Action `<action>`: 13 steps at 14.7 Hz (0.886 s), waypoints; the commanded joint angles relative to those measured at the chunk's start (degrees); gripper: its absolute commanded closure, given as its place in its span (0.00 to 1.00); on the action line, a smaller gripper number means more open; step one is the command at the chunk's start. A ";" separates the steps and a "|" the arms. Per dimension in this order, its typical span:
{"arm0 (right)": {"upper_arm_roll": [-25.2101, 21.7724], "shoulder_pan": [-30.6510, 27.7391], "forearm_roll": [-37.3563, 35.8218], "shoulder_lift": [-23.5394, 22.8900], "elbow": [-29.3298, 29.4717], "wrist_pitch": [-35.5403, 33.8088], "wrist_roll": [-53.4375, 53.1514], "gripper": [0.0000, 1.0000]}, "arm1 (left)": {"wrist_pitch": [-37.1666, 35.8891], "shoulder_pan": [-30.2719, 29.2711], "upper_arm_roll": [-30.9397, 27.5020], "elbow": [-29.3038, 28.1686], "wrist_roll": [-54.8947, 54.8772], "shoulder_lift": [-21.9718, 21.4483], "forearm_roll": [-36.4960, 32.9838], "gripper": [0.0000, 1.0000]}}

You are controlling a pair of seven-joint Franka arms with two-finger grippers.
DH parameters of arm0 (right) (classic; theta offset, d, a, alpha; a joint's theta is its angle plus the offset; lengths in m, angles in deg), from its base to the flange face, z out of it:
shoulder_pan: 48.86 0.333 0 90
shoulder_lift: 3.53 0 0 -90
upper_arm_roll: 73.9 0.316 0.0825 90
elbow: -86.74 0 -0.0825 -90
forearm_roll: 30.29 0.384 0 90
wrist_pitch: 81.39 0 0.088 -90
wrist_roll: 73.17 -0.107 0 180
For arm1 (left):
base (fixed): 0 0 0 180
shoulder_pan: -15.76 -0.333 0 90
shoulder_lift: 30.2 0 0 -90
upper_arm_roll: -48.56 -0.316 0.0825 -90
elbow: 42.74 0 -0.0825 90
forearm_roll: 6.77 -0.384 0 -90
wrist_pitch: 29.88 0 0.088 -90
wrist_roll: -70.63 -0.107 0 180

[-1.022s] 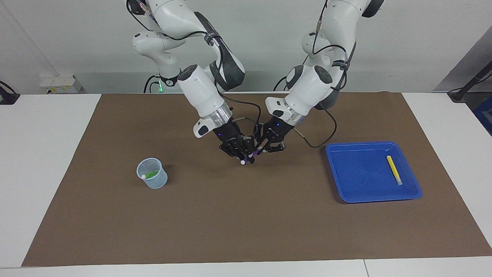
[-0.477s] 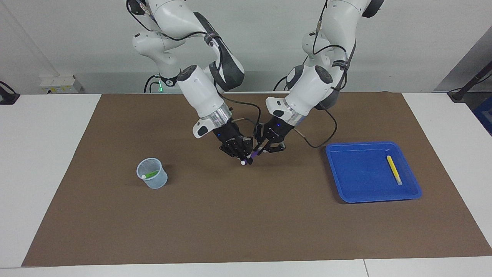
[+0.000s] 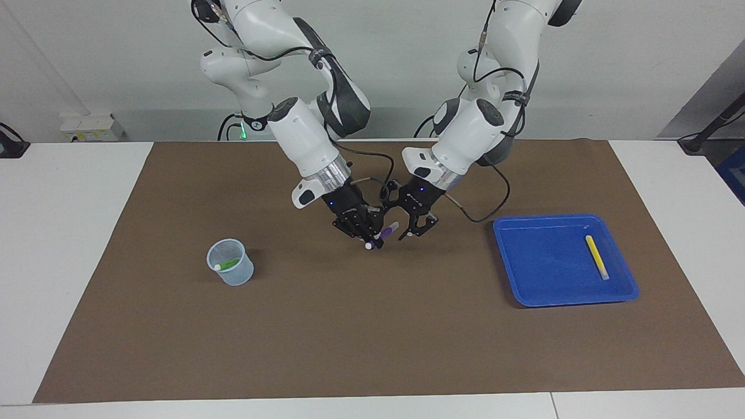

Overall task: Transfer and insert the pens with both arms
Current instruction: 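Pull the purple pen away with the right gripper while the left gripper releases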

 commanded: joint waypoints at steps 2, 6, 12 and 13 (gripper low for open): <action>0.28 -2.38 0.28 -0.32 0.58 0.17 2.55 1.00 | -0.75 -1.23 -0.36 0.17 0.23 -0.64 1.01 0.00; -0.07 -5.36 -0.16 0.90 -0.56 -0.09 8.18 1.00 | -2.42 -6.58 -0.54 -0.45 -0.29 -1.61 0.58 0.00; -0.24 -15.90 -3.58 6.70 -7.94 -0.88 25.48 1.00 | -8.57 -15.38 -0.54 -0.45 0.67 -2.40 0.40 0.00; -0.24 -17.57 -4.89 7.58 -8.73 -1.58 28.03 1.00 | -10.06 -16.43 -0.54 -0.28 2.15 -2.75 0.49 0.00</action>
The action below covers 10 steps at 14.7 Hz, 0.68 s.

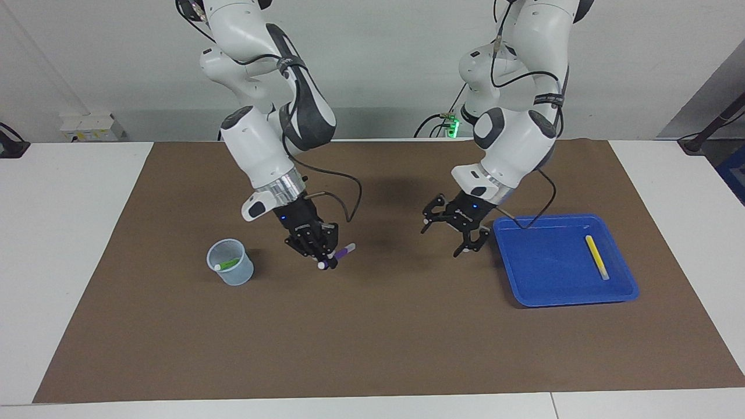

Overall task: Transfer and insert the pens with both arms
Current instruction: 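Lower the purple pen into the white cup while the left gripper retracts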

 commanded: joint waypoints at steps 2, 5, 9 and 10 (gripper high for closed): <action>0.71 -6.85 -6.04 5.51 -5.02 -3.57 7.81 1.00 | -5.40 -2.69 -0.59 -0.09 5.12 -2.24 0.32 0.00; 0.80 -10.80 -13.33 9.45 -6.60 -9.80 8.27 1.00 | -6.98 -2.70 -4.62 1.75 6.18 -2.94 -0.37 0.00; 0.80 -13.80 -16.68 15.26 -9.15 -17.99 8.18 1.00 | -13.73 -2.43 -8.50 8.24 20.11 -1.98 -12.04 0.00; 0.80 -14.15 -17.21 15.62 -9.85 -17.48 8.18 1.00 | -16.02 -2.43 -8.59 10.35 23.81 -1.02 -13.55 0.00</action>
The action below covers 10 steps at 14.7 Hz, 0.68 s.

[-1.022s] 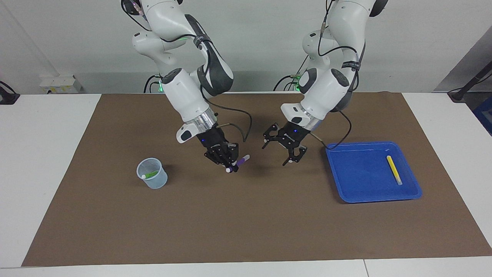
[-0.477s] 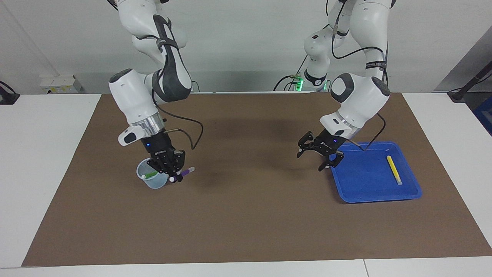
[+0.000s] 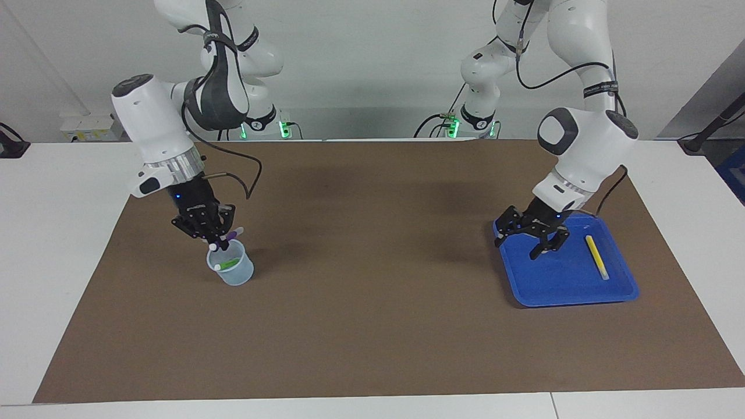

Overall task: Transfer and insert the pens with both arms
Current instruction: 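Lower the purple pen into the white cup while the left gripper retracts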

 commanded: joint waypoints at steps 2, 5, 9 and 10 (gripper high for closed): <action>0.80 -1.76 -2.28 2.49 -4.01 3.00 0.48 1.00 | -6.06 0.13 -0.29 5.77 10.72 1.36 -8.57 0.00; 0.80 -1.67 -4.30 0.38 -4.28 8.28 -2.05 1.00 | -7.37 0.65 -3.70 6.12 16.52 1.36 -9.56 0.00; 0.89 -1.58 -11.07 -3.48 -4.10 13.83 -5.14 1.00 | -8.35 0.75 -6.52 8.48 17.23 3.62 -10.00 0.00; 0.89 -1.58 -11.07 -3.67 -4.02 14.27 -5.14 1.00 | -8.43 0.92 -7.84 10.76 17.15 5.47 -12.00 0.00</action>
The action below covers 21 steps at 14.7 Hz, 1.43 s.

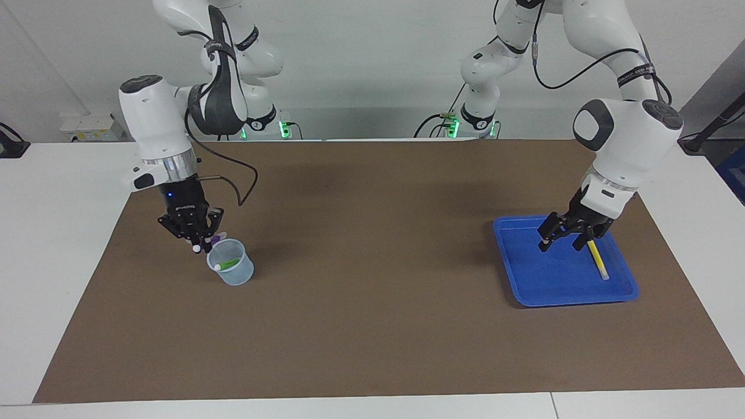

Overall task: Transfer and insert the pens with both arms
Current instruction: 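Lower the purple pen into the white cup while the left gripper retracts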

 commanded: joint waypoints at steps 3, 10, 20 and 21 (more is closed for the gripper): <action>0.61 -0.47 -1.93 -1.37 0.20 2.21 -2.63 1.00 | -4.34 0.63 -2.64 9.26 1.28 8.77 -6.05 0.00; 0.69 0.06 -2.10 -3.83 0.64 4.85 -3.52 1.00 | -3.83 -0.24 -5.09 14.89 0.58 15.81 -15.45 0.06; 0.96 0.41 -2.28 -5.06 1.69 6.34 -6.86 0.08 | -0.14 -1.83 -6.69 10.77 -8.02 15.90 -19.50 0.12; 0.96 0.50 -2.28 -5.32 2.39 5.99 -7.04 0.00 | 0.82 -1.83 -6.69 9.98 -9.51 15.90 -19.50 0.13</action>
